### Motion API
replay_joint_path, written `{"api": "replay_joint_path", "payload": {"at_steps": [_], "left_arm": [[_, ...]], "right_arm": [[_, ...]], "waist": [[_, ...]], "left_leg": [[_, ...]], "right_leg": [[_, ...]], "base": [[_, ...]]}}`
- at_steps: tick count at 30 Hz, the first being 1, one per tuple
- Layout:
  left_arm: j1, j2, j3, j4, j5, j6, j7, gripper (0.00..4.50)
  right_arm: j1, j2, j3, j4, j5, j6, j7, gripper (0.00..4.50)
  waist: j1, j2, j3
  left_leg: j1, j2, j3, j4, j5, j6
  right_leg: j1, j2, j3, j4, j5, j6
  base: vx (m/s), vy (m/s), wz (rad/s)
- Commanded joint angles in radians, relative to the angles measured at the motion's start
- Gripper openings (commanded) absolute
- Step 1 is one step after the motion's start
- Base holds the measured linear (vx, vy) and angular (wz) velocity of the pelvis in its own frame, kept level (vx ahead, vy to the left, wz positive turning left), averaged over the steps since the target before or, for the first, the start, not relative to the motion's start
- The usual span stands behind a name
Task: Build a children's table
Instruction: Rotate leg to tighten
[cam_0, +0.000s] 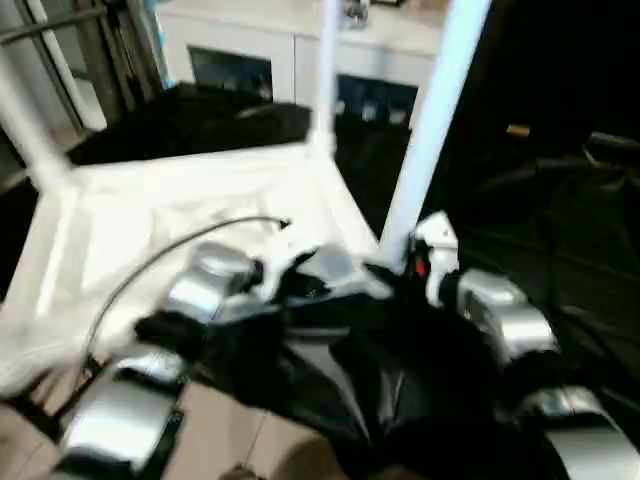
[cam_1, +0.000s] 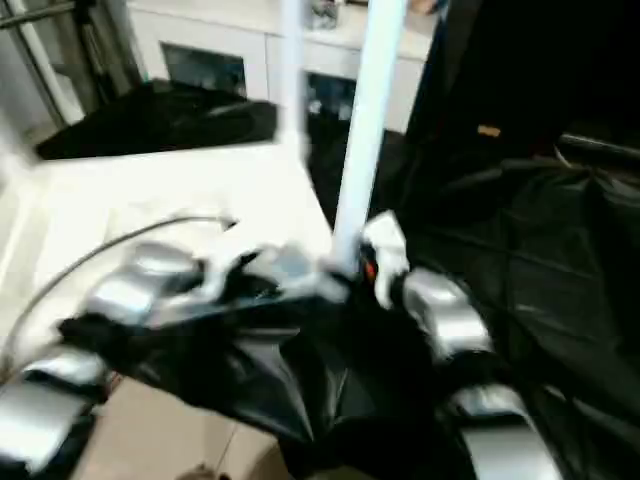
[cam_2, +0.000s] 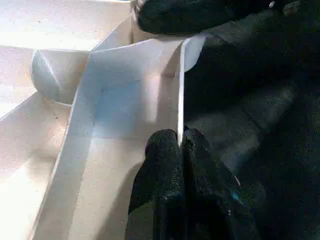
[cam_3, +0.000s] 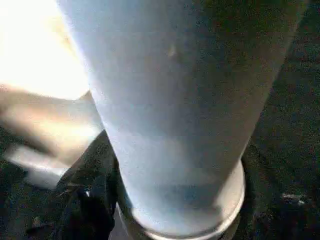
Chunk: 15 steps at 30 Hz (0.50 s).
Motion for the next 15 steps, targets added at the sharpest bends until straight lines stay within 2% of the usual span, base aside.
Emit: {"api": "replay_joint_path", "payload": {"at_steps": [1, 2, 3, 4, 7, 10, 12, 15], "left_arm": [[-0.066, -0.078, 0.040, 0.018, -0.011, -0.008, 0.162, 0.00], [-0.068, -0.083, 0.041, 0.022, -0.010, -0.008, 0.169, 0.00], [-0.071, -0.095, 0.036, 0.026, -0.004, -0.011, 0.172, 0.00], [-0.073, -0.105, 0.035, 0.030, -0.001, -0.018, 0.171, 0.00], [-0.068, -0.110, 0.027, 0.028, -0.006, -0.027, 0.143, 0.00], [-0.052, -0.090, 0.008, 0.014, -0.010, -0.053, 0.086, 0.00], [-0.040, -0.074, 0.004, 0.005, -0.013, -0.067, 0.047, 0.00], [-0.023, -0.054, -0.002, -0.012, -0.016, -0.083, -0.006, 0.00]], "right_arm": [[-0.002, 0.094, 0.037, 0.084, -0.004, 0.008, -0.093, 2.73], [-0.007, 0.100, 0.036, 0.092, -0.007, 0.003, -0.108, 2.73], [-0.014, 0.114, 0.034, 0.109, -0.012, -0.016, -0.126, 2.73], [-0.020, 0.127, 0.032, 0.122, -0.013, -0.029, -0.125, 3.29], [-0.026, 0.140, 0.033, 0.128, -0.015, -0.037, -0.101, 3.53], [-0.028, 0.122, 0.052, 0.117, -0.036, -0.069, -0.064, 3.88], [-0.021, 0.102, 0.065, 0.104, -0.030, -0.110, 0.013, 3.94], [-0.006, 0.073, 0.089, 0.072, -0.022, -0.146, 0.109, 3.94]], "waist": [[-0.002, -0.003, -0.062], [0.000, 0.002, -0.065], [-0.002, 0.000, -0.065], [0.000, 0.000, -0.066], [-0.002, -0.001, -0.065], [-0.005, 0.000, -0.063], [-0.005, -0.001, -0.064], [-0.005, -0.003, -0.067]], "left_leg": [[0.015, 0.022, -0.005, -0.063, -0.224, 0.005], [0.014, 0.022, -0.006, -0.063, -0.214, 0.004], [0.012, 0.022, -0.006, -0.063, -0.208, 0.006], [0.012, 0.021, -0.005, -0.061, -0.196, 0.012], [0.008, 0.021, -0.005, -0.061, -0.190, 0.033], [0.009, 0.021, -0.006, -0.063, -0.218, 0.033], [0.010, 0.022, -0.006, -0.063, -0.222, 0.033], [0.006, 0.023, -0.005, -0.060, -0.188, 0.054]], "right_leg": [[0.043, -0.069, 0.046, -0.081, -0.213, -0.199], [0.045, -0.071, 0.045, -0.078, -0.194, -0.203], [0.046, -0.069, 0.044, -0.078, -0.180, -0.203], [0.048, -0.068, 0.044, -0.075, -0.147, -0.208], [0.052, -0.066, 0.042, -0.071, -0.108, -0.218], [0.052, -0.069, 0.042, -0.079, -0.163, -0.210], [0.052, -0.070, 0.043, -0.078, -0.167, -0.210], [0.057, -0.069, 0.042, -0.070, -0.097, -0.226]], "base": [[0.000, 0.000, 0.00], [0.000, 0.000, 0.00], [0.000, 0.000, 0.00], [0.000, 0.000, 0.00], [0.000, 0.000, 0.00], [0.000, 0.000, 0.00], [0.000, 0.000, 0.00], [0.000, 0.000, 0.00]]}}
